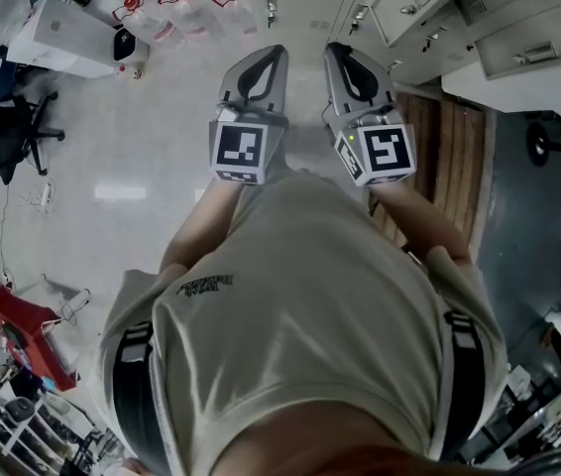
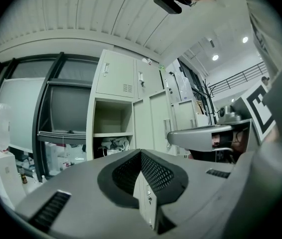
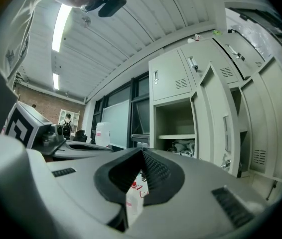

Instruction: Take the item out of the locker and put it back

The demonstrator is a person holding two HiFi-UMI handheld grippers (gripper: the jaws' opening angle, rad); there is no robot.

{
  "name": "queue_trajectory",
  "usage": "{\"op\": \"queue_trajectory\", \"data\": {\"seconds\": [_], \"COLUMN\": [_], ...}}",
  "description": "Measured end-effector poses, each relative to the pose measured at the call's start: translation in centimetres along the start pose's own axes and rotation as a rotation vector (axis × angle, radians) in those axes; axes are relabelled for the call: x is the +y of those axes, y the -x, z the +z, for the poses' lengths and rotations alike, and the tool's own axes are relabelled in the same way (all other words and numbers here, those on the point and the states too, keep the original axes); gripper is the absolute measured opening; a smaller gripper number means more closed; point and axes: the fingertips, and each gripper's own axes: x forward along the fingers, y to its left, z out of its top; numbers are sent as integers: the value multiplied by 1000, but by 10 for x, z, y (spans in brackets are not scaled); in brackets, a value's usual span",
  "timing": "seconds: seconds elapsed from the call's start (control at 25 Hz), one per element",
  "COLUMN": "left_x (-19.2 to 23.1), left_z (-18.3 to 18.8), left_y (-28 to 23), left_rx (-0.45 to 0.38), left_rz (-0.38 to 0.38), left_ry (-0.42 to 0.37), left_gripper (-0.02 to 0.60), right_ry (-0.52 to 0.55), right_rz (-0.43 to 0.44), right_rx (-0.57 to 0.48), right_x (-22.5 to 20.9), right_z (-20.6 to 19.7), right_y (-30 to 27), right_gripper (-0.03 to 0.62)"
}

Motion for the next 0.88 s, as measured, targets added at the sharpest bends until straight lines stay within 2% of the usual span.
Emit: {"op": "queue_trajectory", "data": {"seconds": [0.56, 0.88], "left_x": [60, 88], "left_z": [-15, -21], "left_y": [-73, -112], "left_rx": [22, 46], "left_rz": [-43, -73], "left_ry": [27, 18], "left_gripper": [15, 15], "right_ry": [-22, -35], "right_rz": [-38, -99], "right_rx": [38, 42], "right_x": [-31, -61], "right_z": [-17, -17], "right_y": [-82, -118], "right_gripper": [3, 2]}}
